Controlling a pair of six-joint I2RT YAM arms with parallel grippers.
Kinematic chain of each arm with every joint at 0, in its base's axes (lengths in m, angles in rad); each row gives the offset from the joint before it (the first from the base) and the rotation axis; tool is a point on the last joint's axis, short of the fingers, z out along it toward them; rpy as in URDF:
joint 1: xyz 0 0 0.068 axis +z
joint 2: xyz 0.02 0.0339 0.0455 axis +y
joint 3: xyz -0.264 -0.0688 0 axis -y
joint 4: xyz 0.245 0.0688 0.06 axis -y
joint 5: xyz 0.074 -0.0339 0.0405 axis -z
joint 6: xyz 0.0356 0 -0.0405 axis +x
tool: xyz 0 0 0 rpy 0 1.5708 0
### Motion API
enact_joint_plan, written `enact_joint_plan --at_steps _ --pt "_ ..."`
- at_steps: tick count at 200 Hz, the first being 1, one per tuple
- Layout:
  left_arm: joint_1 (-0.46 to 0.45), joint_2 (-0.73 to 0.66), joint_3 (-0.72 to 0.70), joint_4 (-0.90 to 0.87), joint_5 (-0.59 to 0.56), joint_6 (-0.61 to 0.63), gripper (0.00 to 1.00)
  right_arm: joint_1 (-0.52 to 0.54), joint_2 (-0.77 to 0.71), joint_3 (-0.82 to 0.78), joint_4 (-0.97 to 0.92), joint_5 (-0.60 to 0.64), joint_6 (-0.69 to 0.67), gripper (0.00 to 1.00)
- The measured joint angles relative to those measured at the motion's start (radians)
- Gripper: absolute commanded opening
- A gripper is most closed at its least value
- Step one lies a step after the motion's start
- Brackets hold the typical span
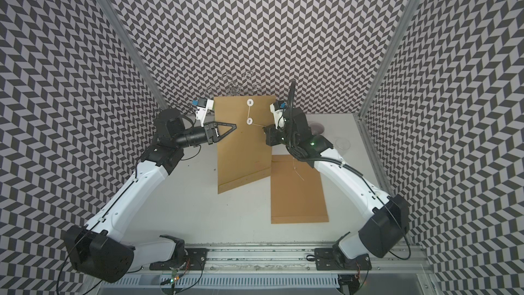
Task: Close the mouth of the file bag
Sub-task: Close the file bag.
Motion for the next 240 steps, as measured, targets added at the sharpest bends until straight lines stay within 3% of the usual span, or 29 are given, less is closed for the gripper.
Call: enact_joint_plan --at_steps 73,127,192,240 --pt "-0.003 -0.029 -0.049 -0.036 -0.022 0.037 0.0 0.005 0.02 0.154 -0.046 0.029 -0.026 0.0" --pt "-0.037 -0.029 -0.063 -0.035 -0.045 0.043 0.0 0.103 0.093 0.277 -0.063 0.035 -0.029 0.0" --pt "-0.04 -0.03 -0.086 -0.013 -0.058 0.021 0.0 0.196 0.117 0.292 -0.114 0.071 -0.025 0.0" --pt "-0.037 -0.029 -0.084 -0.01 -0.058 0.013 0.0 0.207 0.109 0.249 -0.094 0.085 -0.006 0.0"
